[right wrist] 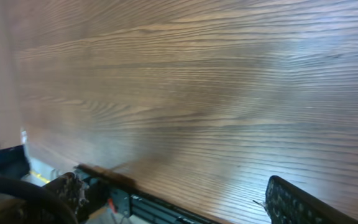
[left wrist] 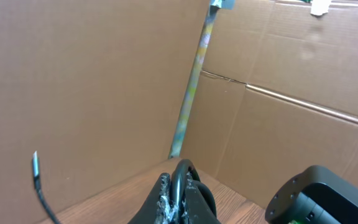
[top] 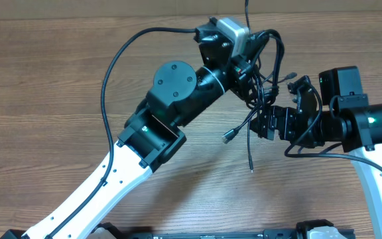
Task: Untangle cables
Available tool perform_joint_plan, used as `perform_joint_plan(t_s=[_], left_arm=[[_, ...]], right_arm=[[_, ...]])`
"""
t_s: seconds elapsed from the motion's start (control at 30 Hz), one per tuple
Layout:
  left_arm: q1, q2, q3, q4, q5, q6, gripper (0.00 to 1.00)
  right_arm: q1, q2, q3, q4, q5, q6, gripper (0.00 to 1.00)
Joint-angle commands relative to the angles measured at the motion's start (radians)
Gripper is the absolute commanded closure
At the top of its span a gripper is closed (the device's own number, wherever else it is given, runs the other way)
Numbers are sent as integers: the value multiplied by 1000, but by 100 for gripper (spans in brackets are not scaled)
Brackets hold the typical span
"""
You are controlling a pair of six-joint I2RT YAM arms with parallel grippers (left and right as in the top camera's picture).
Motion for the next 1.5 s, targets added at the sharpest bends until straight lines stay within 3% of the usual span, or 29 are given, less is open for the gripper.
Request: perform_joint_plan(t_s=[0.0,0.37,0.57,0.73,1.47], left_arm=[[69,-38,33,55,-60,-22,96],[154,-109,33,51,-61,-21,96],[201,-139,33,47,-60,-21,96],[247,-159,33,36,-60,-18,96],[651,-225,33,-109,-60,-17,96]], right_arm=[[10,21,-9,-35,200,10,7],[10,68,-9,-39,261,29,1],[10,68,-9,-89,447,101,0],[10,68,-9,-94,469,113,0],[8,72,-9,-111,646,215,0]])
